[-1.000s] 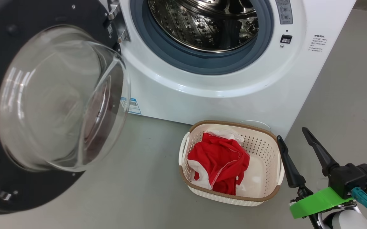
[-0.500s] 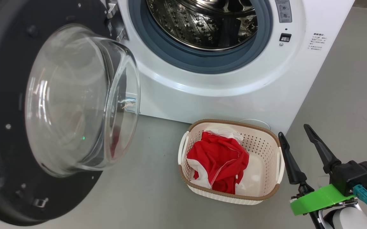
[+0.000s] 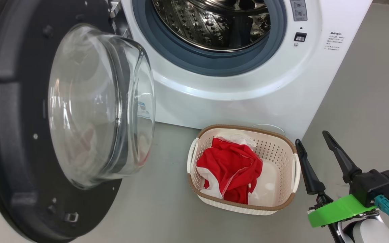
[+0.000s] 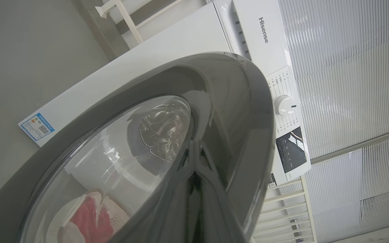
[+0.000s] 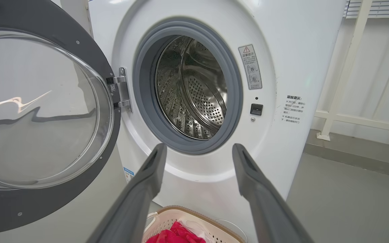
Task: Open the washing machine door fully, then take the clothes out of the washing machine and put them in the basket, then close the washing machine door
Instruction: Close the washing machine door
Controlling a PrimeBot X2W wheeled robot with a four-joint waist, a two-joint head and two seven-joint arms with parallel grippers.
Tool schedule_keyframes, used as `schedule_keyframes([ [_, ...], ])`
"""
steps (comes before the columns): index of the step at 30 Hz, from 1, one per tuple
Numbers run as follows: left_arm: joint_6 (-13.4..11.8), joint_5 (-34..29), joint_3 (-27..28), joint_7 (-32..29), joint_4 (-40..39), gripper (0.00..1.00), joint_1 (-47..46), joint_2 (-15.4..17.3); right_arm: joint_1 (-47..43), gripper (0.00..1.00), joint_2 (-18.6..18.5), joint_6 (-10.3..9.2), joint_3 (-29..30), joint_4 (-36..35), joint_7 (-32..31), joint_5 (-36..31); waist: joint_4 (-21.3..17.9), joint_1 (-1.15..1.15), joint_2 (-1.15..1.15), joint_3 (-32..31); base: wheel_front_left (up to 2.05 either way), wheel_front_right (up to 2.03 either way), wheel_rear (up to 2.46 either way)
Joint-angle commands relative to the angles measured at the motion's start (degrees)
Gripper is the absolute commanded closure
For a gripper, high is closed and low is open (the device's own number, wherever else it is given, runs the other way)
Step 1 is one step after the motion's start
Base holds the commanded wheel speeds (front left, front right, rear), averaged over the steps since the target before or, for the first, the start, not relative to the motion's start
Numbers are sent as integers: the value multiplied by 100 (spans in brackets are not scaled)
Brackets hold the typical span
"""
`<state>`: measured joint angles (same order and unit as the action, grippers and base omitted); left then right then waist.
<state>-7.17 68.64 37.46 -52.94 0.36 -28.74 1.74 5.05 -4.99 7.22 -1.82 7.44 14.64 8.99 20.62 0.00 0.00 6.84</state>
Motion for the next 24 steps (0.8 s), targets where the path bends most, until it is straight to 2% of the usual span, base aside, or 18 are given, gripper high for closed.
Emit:
schedule_keyframes([
  [1, -59, 86, -62, -100, -259, 100, 133, 128, 223, 0, -2, 26, -117, -135, 36, 18, -18, 0, 0, 6, 0, 0, 0],
  [13, -337, 720, -918, 246, -912, 100, 767, 115, 229, 0, -3, 26, -143, -125, 36, 33, -181, 0, 0, -8, 0, 0, 0],
  [24, -459, 1126, -1626, 593, -1428, 100, 1172, 114, 215, 0, -20, 26, -182, -117, 36, 41, -394, 0, 0, -23, 0, 0, 0],
])
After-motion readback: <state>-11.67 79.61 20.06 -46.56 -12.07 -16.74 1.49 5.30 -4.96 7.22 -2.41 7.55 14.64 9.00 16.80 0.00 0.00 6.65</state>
